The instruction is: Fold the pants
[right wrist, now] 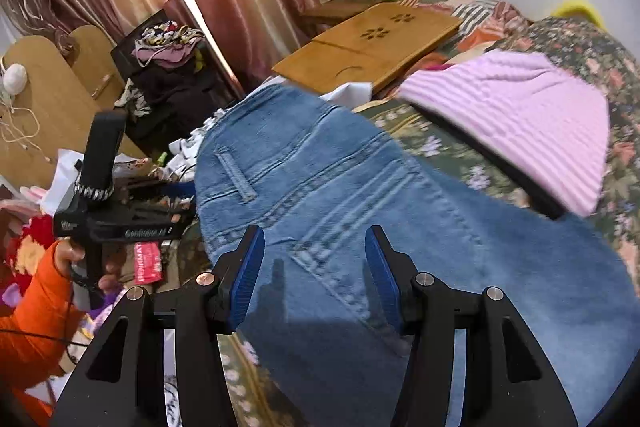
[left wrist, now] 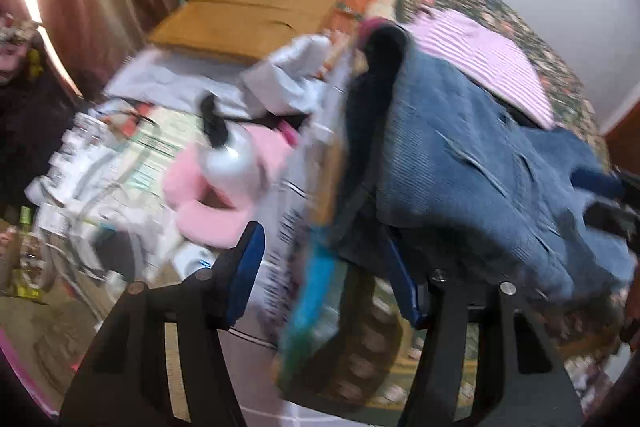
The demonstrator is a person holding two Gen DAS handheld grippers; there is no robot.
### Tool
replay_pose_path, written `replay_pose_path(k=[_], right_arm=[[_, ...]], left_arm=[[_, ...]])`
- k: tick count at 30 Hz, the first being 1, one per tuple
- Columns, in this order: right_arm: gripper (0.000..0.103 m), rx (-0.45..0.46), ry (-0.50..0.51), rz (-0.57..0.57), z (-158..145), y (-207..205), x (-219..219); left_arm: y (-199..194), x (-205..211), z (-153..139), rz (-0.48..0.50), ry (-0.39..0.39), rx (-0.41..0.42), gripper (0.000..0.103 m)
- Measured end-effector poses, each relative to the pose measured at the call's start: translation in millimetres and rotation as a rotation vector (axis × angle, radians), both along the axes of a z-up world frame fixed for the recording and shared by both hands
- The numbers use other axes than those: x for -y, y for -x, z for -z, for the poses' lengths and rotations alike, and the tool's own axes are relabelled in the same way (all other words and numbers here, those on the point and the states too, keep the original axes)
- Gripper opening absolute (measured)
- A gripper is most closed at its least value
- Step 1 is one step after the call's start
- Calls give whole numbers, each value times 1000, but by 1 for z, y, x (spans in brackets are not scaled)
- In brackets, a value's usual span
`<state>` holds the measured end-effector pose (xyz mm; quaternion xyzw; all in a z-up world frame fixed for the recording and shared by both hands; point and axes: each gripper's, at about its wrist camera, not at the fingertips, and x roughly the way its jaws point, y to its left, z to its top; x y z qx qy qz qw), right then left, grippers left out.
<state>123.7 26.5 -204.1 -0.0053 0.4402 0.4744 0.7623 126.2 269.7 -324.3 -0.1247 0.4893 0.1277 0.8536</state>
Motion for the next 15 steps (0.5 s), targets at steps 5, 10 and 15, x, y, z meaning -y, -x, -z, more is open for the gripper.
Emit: replay_pose_path(k=[5, 10, 15], right_arm=[[49, -21, 24, -47, 10, 12, -24], [49, -48, 100, -61, 35, 17, -36], [49, -63, 106, -93, 38, 16, -34]], left_arm=[[2, -16, -12, -20, 14, 15, 60], [12, -9, -43, 2, 27, 93, 60], [12, 13, -60, 61, 34, 140, 60]])
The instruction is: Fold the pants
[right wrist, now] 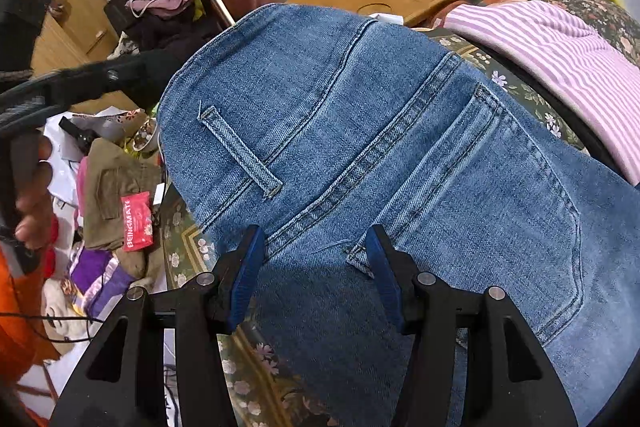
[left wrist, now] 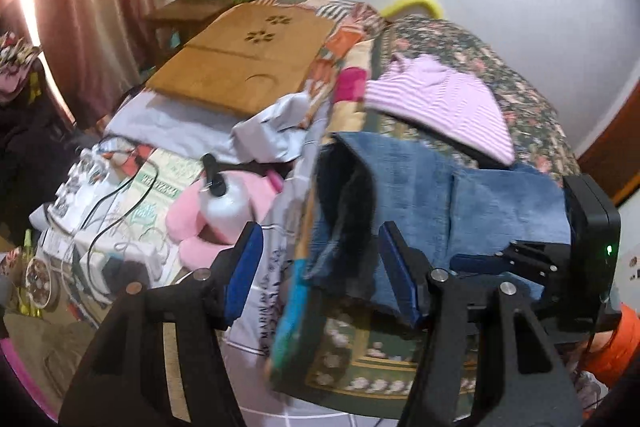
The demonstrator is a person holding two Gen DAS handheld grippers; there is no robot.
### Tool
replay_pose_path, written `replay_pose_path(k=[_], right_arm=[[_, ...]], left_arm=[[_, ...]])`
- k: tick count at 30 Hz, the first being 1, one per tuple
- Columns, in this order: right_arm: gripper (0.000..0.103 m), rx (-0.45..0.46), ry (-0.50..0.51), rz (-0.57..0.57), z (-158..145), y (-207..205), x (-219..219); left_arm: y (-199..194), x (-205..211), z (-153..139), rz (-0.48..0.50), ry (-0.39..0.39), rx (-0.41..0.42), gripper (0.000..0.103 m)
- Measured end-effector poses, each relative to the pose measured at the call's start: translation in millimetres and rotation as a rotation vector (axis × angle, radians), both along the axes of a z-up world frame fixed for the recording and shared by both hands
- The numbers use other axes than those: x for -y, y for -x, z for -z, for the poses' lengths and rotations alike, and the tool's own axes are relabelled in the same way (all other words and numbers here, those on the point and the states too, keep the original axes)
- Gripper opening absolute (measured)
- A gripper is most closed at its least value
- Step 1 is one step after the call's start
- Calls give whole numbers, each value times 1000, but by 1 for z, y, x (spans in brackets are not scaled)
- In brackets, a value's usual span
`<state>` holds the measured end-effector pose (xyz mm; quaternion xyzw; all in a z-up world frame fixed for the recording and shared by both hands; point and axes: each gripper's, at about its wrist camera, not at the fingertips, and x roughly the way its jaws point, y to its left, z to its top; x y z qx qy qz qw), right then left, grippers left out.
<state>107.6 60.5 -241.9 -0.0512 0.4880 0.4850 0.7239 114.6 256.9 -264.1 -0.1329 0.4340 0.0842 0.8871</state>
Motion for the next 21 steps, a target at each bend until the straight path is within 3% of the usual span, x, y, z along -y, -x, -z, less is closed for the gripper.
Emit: replay_pose_path(k=[4, 8, 12, 14, 16, 18, 21], right_arm=[[49, 8, -28, 29, -16, -5, 21], [49, 48, -1, 73, -22, -8, 67], [49, 72, 85, 142, -11, -8, 115], [49, 54, 121, 179, -1, -8, 138], [49, 33, 89, 198, 5, -4, 161], [49, 41, 77, 222, 1, -1, 175], [49, 69, 87, 279, -9, 7, 202]], left_arm=[[-7, 16, 8, 37, -1, -15, 60], [-17, 16, 34, 15, -62, -71, 60], [-29, -3, 59, -35, -40, -121, 61], [-36, -8, 66, -68, -91, -140, 62], [-43, -12, 72, -66, -93, -159, 62], [-47, -11, 69, -84, -97, -176, 61], [-47, 1, 51, -80, -170, -161, 61]])
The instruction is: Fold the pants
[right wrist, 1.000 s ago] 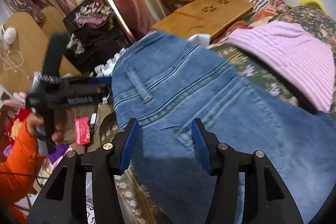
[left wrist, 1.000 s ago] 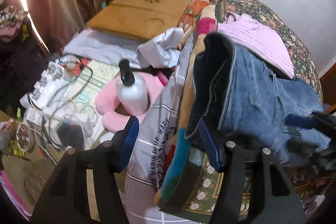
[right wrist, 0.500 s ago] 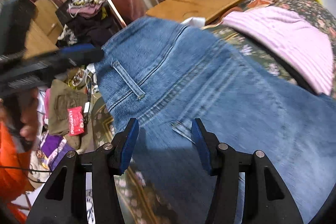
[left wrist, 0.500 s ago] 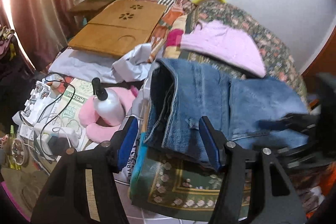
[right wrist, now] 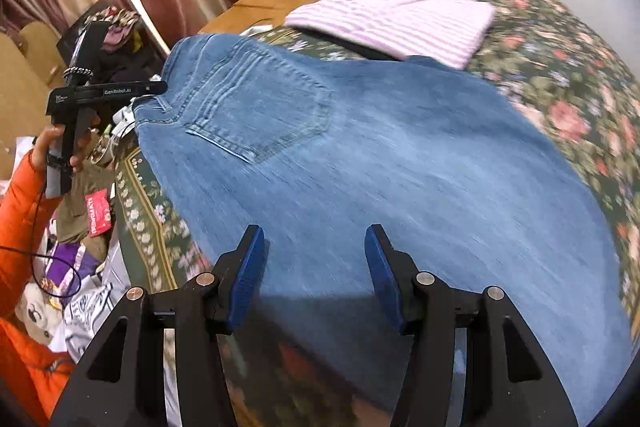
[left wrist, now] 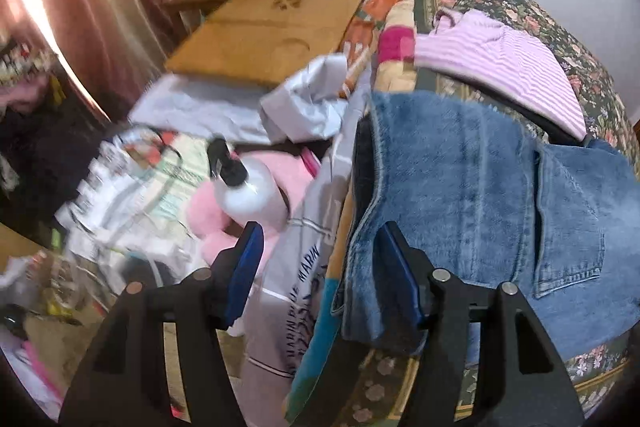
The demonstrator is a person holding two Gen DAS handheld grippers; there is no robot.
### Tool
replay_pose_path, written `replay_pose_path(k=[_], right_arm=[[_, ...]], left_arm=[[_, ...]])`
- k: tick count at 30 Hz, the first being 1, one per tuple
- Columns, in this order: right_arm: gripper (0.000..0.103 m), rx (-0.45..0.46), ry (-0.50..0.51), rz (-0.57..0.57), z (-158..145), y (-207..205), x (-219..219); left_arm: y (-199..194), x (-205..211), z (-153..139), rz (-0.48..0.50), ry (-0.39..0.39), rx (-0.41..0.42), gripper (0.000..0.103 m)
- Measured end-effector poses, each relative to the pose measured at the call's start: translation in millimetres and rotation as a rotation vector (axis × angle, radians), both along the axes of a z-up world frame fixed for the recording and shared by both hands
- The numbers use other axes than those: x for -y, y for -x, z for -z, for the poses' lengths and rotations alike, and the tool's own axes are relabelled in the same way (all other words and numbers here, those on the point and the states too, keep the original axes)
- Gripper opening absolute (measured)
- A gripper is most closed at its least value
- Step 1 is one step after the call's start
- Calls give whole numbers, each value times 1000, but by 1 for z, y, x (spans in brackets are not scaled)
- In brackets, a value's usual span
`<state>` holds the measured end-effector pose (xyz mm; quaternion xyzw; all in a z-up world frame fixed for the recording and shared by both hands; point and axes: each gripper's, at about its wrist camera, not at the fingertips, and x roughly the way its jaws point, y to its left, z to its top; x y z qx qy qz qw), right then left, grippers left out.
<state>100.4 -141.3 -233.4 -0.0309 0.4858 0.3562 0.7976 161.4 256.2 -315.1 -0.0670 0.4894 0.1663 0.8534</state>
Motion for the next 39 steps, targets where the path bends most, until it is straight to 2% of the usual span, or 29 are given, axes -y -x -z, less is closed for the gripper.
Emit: replay_pose_path(k=[4, 9, 11, 13, 16, 20, 25, 31, 35, 39], right_arm=[[50, 41, 27, 145, -10, 2, 54], [62, 103, 14, 390, -17, 14, 140], [63, 122, 7, 483, -19, 21, 172], [63, 132, -3, 566, -19, 31, 205], [63, 158, 0, 708, -17, 53, 254], [71, 132, -22, 890, -2, 85, 315], [71, 57, -16, 1035, 28, 109, 364], [71, -57, -98, 1104, 71, 109, 384], [71, -103, -205, 1129, 91, 107, 392], [71, -124, -225, 1167, 105, 96, 395]], left_arm=[[3, 24, -38, 31, 10, 61, 61], [-13, 81, -75, 119, 26, 120, 63], [-25, 115, -88, 169, 57, 148, 70], [-39, 147, -97, 208, 74, 171, 73], [-65, 206, -109, 302, 92, 178, 73], [-95, 288, -117, 411, 103, 206, 73], [-118, 385, -103, 570, 150, 162, 73], [-125, 490, -61, 741, 177, 37, 73], [-120, 536, -32, 830, 164, -61, 73], [-115, 570, -9, 898, 171, -150, 73]])
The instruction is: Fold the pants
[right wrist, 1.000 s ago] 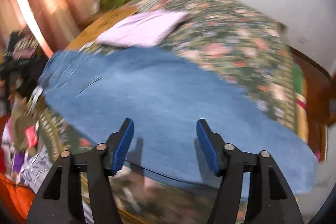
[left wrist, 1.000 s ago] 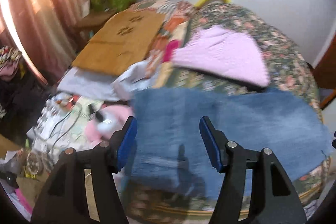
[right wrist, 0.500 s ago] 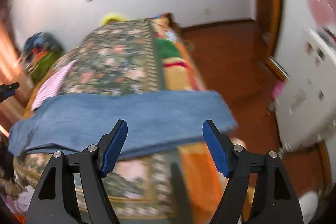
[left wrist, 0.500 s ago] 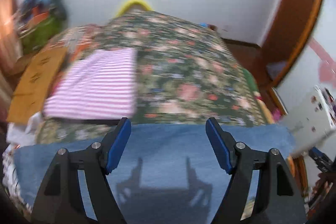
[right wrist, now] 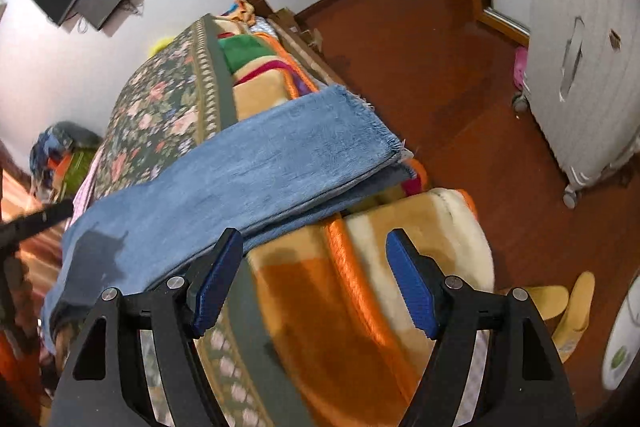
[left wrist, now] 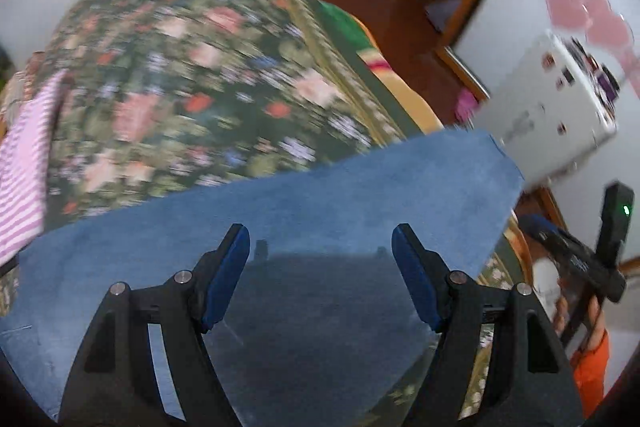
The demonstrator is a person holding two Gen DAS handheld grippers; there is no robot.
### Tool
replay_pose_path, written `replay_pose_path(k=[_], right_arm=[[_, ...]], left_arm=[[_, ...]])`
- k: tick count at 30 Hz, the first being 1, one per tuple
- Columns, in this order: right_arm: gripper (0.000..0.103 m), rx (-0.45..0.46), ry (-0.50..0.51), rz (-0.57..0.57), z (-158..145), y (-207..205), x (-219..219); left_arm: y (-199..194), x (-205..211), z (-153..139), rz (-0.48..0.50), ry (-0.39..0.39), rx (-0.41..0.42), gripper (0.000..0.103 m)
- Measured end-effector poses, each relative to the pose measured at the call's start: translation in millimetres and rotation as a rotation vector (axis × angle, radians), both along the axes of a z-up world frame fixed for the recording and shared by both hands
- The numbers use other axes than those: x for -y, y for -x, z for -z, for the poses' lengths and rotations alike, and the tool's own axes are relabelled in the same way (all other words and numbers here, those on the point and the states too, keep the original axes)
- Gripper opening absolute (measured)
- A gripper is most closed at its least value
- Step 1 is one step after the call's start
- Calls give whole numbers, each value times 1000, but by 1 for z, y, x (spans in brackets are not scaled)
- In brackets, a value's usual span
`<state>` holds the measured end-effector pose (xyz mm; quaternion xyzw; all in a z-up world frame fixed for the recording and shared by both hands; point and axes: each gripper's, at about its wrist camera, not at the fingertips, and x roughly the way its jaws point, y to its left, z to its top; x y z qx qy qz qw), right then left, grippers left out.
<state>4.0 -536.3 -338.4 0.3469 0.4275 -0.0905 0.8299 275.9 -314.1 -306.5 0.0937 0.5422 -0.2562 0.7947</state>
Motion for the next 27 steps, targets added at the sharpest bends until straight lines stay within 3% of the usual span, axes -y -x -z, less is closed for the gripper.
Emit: replay_pose_path(k=[2, 8, 13, 17, 19, 21, 27], right_arm=[[71, 8, -24, 10, 6, -6, 3], [74, 31, -125, 45, 24, -17, 16], [74, 55, -118, 60, 27, -23, 21], [74, 79, -144, 79, 30, -29, 26], [65, 95, -154, 92, 31, -30, 28], [48, 108, -149, 102, 29, -30, 30], [13, 147, -93, 101, 11, -32, 34]], left_arm=[[4, 16, 9, 37, 19, -54, 73], [10, 47, 26, 85, -18, -61, 73], [7, 55, 47, 69, -1, -169, 73], [12, 62, 49, 96, -30, -142, 74], [15, 66, 52, 113, -51, -131, 75], [18, 69, 55, 124, -59, -120, 76], [26, 77, 62, 162, -94, -82, 82]])
